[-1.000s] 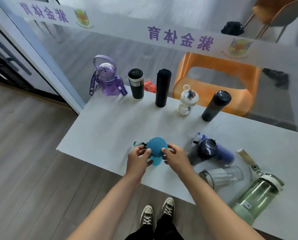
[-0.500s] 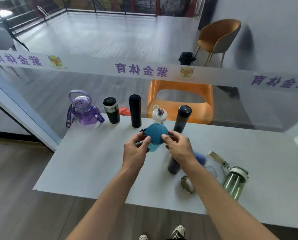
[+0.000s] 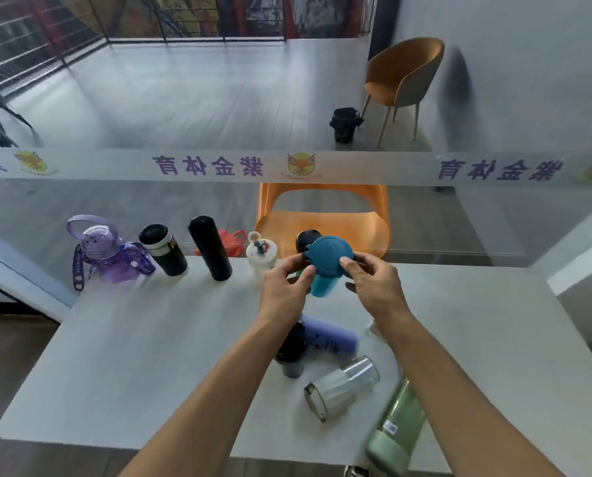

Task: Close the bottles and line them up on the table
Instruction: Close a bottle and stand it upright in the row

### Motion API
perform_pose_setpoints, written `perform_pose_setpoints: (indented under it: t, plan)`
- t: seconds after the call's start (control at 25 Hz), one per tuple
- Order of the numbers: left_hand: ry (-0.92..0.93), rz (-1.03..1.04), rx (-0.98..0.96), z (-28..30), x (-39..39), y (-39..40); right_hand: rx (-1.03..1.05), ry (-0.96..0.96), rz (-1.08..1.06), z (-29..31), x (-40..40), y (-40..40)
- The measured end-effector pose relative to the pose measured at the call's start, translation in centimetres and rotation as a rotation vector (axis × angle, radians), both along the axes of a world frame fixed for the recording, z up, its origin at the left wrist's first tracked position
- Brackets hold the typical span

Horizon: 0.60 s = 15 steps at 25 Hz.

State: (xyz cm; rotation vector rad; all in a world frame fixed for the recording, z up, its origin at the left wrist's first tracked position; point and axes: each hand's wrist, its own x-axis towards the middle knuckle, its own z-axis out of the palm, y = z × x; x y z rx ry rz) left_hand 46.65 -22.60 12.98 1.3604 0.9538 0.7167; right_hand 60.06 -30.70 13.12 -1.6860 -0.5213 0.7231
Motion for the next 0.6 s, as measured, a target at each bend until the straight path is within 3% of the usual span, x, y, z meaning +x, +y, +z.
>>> perform_pose_setpoints:
  t: [0.28, 0.6]
  plan:
    - [0.096, 0.0, -0.167, -4.3, 9.7, -0.3, -0.107, 0.033, 0.012, -4.6, 10.3, 0.8]
    - [0.209, -0.013, -0.275, -7.3, 15.2, 1.9, -0.249, 0.051, 0.022, -9.7, 15.9, 4.3]
